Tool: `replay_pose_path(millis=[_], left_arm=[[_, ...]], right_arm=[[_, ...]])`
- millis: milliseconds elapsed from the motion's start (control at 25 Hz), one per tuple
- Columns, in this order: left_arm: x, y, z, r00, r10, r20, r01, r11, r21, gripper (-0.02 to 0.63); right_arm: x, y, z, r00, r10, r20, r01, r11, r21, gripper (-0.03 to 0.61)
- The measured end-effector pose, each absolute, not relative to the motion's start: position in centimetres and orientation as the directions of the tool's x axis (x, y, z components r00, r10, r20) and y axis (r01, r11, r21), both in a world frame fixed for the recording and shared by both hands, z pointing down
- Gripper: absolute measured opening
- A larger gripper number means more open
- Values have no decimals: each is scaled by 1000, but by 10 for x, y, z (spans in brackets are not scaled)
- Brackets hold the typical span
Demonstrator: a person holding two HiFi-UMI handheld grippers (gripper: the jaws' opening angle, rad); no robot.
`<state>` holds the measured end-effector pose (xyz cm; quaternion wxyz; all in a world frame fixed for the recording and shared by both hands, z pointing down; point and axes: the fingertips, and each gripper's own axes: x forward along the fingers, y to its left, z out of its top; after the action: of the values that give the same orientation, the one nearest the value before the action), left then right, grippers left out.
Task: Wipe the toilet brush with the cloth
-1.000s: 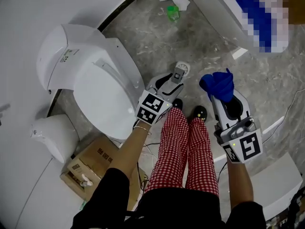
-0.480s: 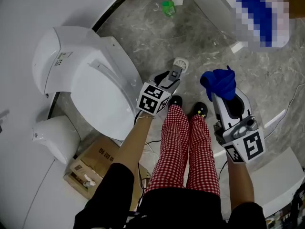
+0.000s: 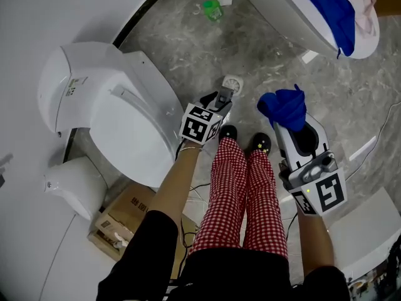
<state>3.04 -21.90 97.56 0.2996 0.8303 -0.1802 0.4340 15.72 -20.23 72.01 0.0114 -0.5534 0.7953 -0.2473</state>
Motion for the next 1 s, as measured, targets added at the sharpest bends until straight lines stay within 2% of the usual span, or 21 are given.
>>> replay_pose_path(millis=[1000], left_arm=[[33,-221,1027,348,66,935,-577,-771,269,206]], right_arm=[[170,-178,736,-312,-902,299,-867,142,-477,78]])
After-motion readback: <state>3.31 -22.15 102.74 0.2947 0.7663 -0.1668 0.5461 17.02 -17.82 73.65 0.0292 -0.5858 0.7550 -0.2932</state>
